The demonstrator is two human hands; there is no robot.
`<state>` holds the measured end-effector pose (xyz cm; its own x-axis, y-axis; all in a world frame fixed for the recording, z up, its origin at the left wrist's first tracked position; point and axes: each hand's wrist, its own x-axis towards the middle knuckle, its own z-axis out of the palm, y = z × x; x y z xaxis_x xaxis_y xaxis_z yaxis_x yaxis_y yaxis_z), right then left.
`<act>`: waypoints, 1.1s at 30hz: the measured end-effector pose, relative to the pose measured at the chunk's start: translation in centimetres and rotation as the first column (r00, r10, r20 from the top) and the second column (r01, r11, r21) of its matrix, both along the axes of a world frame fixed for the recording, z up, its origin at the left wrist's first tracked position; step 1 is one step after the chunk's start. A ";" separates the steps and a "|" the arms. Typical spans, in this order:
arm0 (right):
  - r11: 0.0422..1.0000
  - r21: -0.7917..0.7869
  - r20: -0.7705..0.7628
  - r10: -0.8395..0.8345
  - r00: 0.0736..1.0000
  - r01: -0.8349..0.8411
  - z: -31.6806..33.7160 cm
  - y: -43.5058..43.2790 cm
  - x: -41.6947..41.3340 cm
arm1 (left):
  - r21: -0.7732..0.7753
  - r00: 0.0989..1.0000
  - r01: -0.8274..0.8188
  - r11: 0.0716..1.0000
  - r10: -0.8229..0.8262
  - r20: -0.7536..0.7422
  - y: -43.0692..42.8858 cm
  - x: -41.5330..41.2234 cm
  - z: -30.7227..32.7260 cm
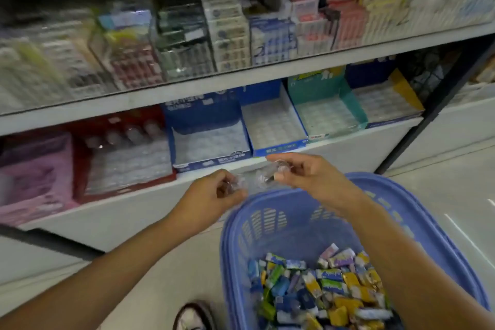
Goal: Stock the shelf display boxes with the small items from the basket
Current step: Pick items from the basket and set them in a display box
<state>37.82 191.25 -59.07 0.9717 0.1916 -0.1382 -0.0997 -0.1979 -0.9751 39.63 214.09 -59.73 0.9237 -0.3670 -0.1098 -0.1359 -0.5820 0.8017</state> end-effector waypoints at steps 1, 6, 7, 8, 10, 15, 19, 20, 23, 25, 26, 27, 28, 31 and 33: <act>0.999 -0.016 0.042 -0.028 0.999 0.029 0.5 1.3 0.7 | -0.060 0.998 -0.058 0.997 0.057 -0.006 1.1 0.2 0.3; 0.967 -0.067 0.277 -0.220 0.935 0.247 2.2 8.3 3.9 | -0.295 0.964 -0.248 0.923 0.264 0.015 5.8 0.7 0.6; 0.966 -0.089 0.323 -0.202 0.925 0.242 2.3 10.0 4.7 | -0.315 0.952 -0.268 0.911 0.300 0.056 6.8 0.8 0.5; 0.966 -0.107 0.361 -0.183 0.914 0.235 2.4 11.6 5.6 | -0.327 0.932 -0.299 0.896 0.348 0.100 7.8 1.0 0.4; 0.957 -0.176 0.442 -0.133 0.887 0.231 2.4 14.9 7.5 | -0.362 0.876 -0.376 0.853 0.454 0.161 9.7 1.2 -0.1; 0.851 -0.494 0.549 0.149 0.823 0.176 2.2 20.5 12.1 | -0.302 0.774 -0.512 0.804 0.584 0.244 13.6 0.7 -2.8; 0.668 -0.726 0.478 0.322 0.818 0.161 1.4 22.0 14.5 | -0.195 0.671 -0.631 0.751 0.655 0.347 14.7 0.6 -3.9; 0.647 -0.746 0.468 0.339 0.816 0.159 1.3 22.1 14.7 | -0.168 0.660 -0.643 0.747 0.652 0.373 14.8 0.7 -3.9; 0.586 -0.801 0.408 0.388 0.827 0.121 1.1 22.3 15.2 | -0.156 0.653 -0.626 0.764 0.623 0.429 14.9 1.2 -3.6; 0.568 -0.816 0.390 0.404 0.827 0.108 1.2 22.2 15.4 | -0.161 0.660 -0.612 0.774 0.613 0.436 14.9 1.6 -3.3; 0.546 -0.832 0.373 0.420 0.827 0.098 1.2 22.3 15.4 | -0.156 0.667 -0.607 0.779 0.606 0.433 14.8 1.8 -3.2; 0.519 -0.850 0.352 0.440 0.826 0.086 1.2 22.4 15.4 | -0.151 0.680 -0.600 0.786 0.600 0.422 14.9 2.0 -3.2; 0.493 -0.866 0.340 0.456 0.822 0.085 1.1 22.5 15.3 | -0.152 0.694 -0.592 0.792 0.596 0.404 14.9 2.1 -3.2; 0.445 -0.879 0.396 0.476 0.785 0.173 0.5 22.7 15.2 | -0.181 0.715 -0.588 0.788 0.611 0.340 14.9 2.2 -3.4; 0.429 -0.876 0.428 0.478 0.767 0.222 0.5 22.6 15.2 | -0.185 0.717 -0.594 0.783 0.619 0.321 14.9 2.2 -3.5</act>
